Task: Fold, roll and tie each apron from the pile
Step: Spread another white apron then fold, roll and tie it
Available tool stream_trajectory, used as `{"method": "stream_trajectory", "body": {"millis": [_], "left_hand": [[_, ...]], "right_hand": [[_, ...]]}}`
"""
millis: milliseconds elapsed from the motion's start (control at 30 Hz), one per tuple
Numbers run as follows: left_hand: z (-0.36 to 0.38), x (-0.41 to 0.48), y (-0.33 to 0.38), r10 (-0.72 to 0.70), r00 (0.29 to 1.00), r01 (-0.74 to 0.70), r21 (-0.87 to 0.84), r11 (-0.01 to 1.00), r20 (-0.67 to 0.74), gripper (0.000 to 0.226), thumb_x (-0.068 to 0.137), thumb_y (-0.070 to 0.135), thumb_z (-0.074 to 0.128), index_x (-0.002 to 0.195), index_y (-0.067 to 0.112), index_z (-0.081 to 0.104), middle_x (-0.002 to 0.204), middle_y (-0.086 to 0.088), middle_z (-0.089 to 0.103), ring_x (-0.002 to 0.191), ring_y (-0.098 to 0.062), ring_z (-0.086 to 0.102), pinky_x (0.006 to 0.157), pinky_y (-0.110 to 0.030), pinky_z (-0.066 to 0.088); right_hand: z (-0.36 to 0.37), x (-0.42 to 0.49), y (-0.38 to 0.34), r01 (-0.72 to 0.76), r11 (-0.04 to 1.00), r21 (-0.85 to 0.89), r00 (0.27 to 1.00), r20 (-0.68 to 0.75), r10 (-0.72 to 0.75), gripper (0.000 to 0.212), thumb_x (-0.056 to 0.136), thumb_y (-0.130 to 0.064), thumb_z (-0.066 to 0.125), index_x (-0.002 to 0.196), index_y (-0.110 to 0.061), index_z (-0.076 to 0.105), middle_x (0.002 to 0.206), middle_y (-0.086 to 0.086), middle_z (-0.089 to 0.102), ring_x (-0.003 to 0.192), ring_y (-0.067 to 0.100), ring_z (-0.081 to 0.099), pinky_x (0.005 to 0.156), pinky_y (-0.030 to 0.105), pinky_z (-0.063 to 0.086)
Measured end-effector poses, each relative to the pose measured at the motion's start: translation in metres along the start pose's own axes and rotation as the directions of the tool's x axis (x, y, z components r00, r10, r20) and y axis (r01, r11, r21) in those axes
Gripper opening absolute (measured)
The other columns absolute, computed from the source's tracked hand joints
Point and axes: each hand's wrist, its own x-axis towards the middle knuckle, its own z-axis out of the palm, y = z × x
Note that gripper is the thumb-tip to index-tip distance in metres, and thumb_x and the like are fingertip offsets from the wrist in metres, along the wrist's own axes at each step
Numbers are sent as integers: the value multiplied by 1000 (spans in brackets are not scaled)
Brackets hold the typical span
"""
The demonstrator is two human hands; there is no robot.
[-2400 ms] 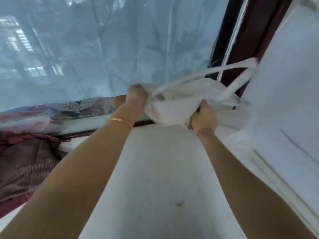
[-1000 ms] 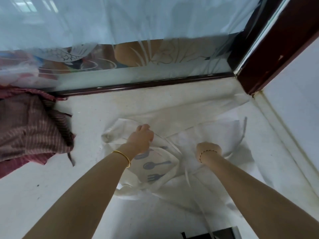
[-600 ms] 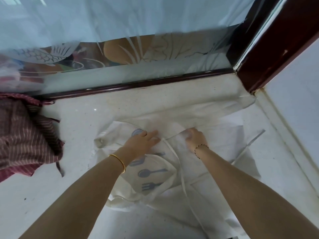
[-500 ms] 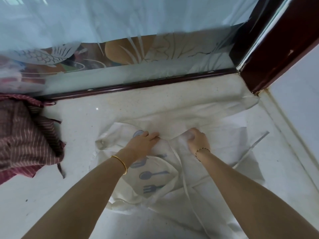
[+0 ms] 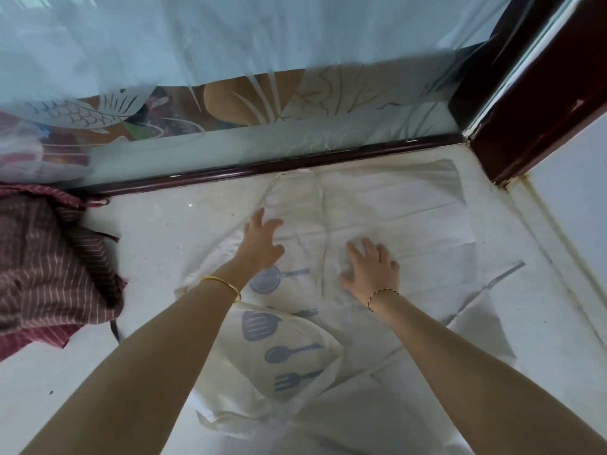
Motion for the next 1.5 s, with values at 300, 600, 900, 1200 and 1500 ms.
{"method": "stream_trajectory", "body": {"millis": [300,600,900,1200,1500], "left_hand": [[15,-60,-24,246,948,-281,167,945,203,47,79,39,71,119,18,58,132,-7,42,130,-27,33,109,-36,28],[37,-125,-15,376,855,-514,486,707,357,29,90,32,51,117,22,56,121,-2,49,117,-23,42,91,-31,34],[-34,-136,-67,14,964,-51,-134,990,-264,27,76,-15,47,81,-4,71,96,-17,65,95,-26,59,86,-31,43],[-126,-203,-148,-443,856,376,909,179,-267,55,95,33,43,145,11,34,150,-17,23,137,-34,24,108,-48,31],[-27,-193,-74,-408,689,150,433,889,599,50,87,49,60,101,2,68,96,-11,69,82,-23,65,79,-32,53]], "right_hand": [[-7,-17,1,-56,997,-46,981,185,64,83,79,-51,63,144,-35,15,155,2,1,142,33,7,104,51,32],[7,-74,-31,157,987,37,987,29,-158,24,96,-13,44,119,-11,50,121,11,45,109,29,47,82,37,48],[18,-88,-54,6,999,-31,973,232,2,81,73,-58,69,131,-12,37,129,11,36,121,29,35,93,39,45],[34,-96,-73,-54,976,-209,970,220,100,104,68,-49,74,143,-5,18,144,18,22,132,32,28,103,39,39],[29,-120,-79,180,976,-125,983,-5,-182,39,91,-34,54,121,-11,47,126,12,43,113,30,45,84,36,42]]}}
